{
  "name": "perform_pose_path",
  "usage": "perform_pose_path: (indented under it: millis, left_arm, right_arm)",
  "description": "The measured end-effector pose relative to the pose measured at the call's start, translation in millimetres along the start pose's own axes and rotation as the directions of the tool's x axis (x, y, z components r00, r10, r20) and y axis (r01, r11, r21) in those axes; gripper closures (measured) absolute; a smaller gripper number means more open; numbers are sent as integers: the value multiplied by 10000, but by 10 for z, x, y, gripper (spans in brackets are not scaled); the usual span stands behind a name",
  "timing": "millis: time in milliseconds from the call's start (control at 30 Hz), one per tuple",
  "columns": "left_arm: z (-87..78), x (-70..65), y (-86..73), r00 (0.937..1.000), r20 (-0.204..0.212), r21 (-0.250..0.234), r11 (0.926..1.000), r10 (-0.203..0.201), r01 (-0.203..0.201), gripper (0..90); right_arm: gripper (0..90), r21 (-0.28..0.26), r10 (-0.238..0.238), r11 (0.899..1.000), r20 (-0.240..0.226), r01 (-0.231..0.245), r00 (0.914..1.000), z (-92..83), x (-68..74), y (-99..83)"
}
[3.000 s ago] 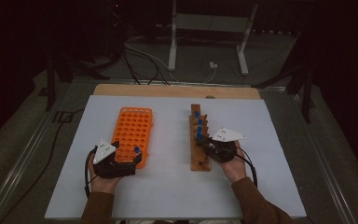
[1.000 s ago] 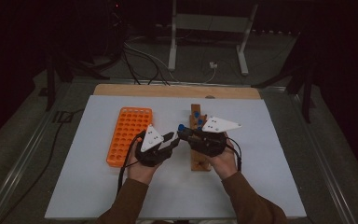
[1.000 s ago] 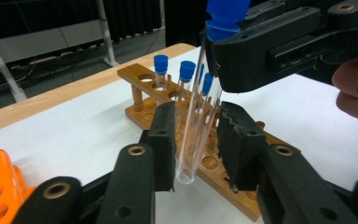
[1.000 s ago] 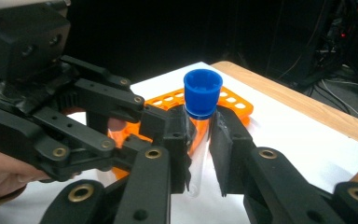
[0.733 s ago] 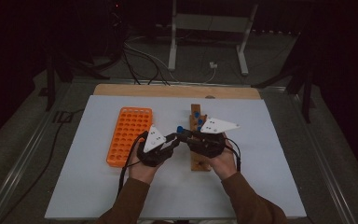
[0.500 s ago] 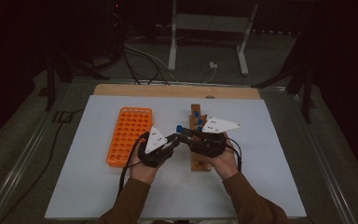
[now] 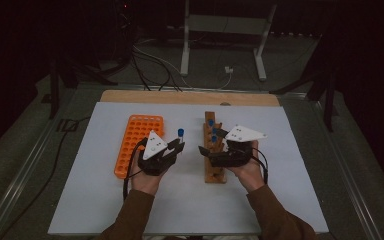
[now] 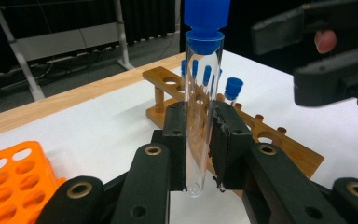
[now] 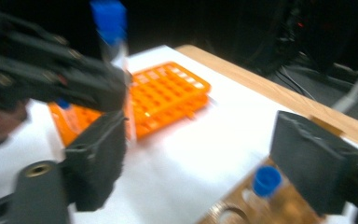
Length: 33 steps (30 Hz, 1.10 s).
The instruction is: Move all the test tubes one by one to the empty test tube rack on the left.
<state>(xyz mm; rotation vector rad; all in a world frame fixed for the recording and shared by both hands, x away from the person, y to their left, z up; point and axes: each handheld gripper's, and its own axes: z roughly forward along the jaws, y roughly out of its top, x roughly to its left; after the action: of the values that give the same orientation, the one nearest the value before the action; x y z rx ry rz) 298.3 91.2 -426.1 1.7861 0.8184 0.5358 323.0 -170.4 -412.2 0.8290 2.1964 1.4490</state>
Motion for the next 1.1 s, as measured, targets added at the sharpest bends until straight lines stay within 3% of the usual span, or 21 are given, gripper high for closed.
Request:
perform_pose_path:
  millis: [367,1100]
  left_arm:
    - [-197,202,2,9989,-253,-256,9989,-398,392,780]
    - [-532,504,-188,9909,-819,-423,9937,-1065,1033,780]
  right_arm:
    - [39,119,514,9986,282,-518,9983,-76,-135,-145]
    - [0,-148,1065,9942,166,-1063,9942,-217,-276,-301]
